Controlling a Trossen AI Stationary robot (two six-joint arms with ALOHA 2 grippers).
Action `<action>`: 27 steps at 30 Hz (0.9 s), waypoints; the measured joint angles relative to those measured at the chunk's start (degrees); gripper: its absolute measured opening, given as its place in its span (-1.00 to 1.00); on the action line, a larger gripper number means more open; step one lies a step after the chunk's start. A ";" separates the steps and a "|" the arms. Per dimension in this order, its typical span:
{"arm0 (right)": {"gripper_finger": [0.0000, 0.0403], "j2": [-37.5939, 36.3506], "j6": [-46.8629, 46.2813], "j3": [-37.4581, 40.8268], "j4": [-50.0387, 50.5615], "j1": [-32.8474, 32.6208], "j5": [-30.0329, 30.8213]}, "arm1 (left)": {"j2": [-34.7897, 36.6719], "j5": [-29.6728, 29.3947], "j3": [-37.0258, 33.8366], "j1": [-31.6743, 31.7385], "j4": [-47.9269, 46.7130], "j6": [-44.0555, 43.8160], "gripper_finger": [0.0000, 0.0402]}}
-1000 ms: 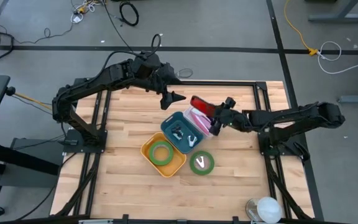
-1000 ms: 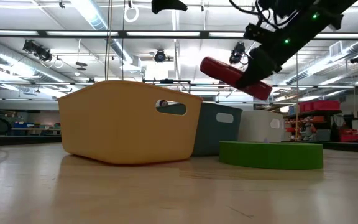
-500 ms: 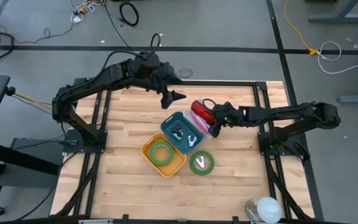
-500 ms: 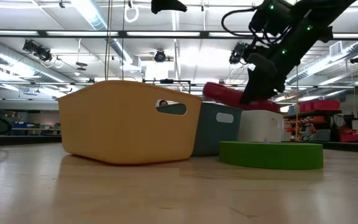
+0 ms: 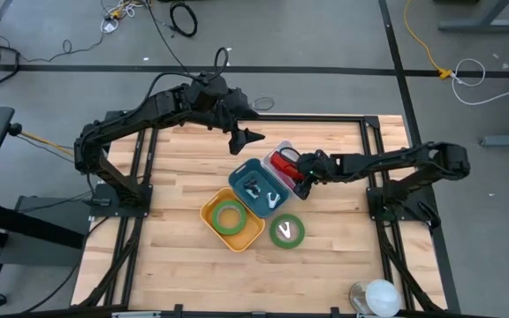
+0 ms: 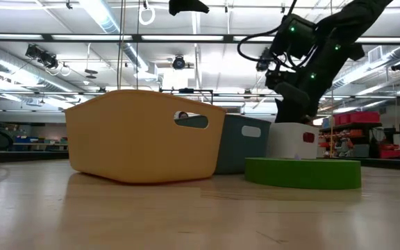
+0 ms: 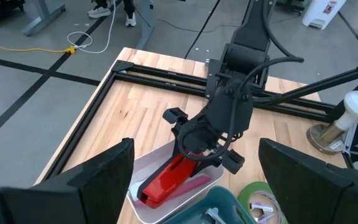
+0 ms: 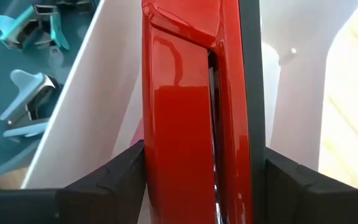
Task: Pick and place Stapler, Stapler remover, tape
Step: Put the red stapler into the white bin
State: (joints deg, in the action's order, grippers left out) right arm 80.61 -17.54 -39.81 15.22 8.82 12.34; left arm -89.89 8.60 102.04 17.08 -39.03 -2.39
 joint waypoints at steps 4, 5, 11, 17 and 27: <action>0.21 0.36 0.01 0.00 0.09 0.00 0.00 | 0.00 0.00 0.00 0.00 0.00 0.00 0.71; 0.22 0.36 0.02 0.00 0.03 0.00 -0.05 | 0.00 0.00 0.00 0.00 0.00 0.00 0.71; 0.38 0.36 0.49 0.00 0.13 0.00 -1.40 | 0.00 0.00 0.00 0.00 0.00 0.00 0.71; 0.62 0.28 0.52 -0.02 -0.06 -0.02 -1.21 | 0.00 0.00 0.00 0.00 -0.01 -0.01 0.71; 0.71 -2.89 4.52 -0.09 -0.52 -0.02 -2.57 | 0.00 0.02 0.00 0.00 -0.02 -0.02 0.71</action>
State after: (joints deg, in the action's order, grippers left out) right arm 77.72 -13.02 -39.90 14.70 8.80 9.77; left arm -89.89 8.62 102.04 17.08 -39.05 -2.42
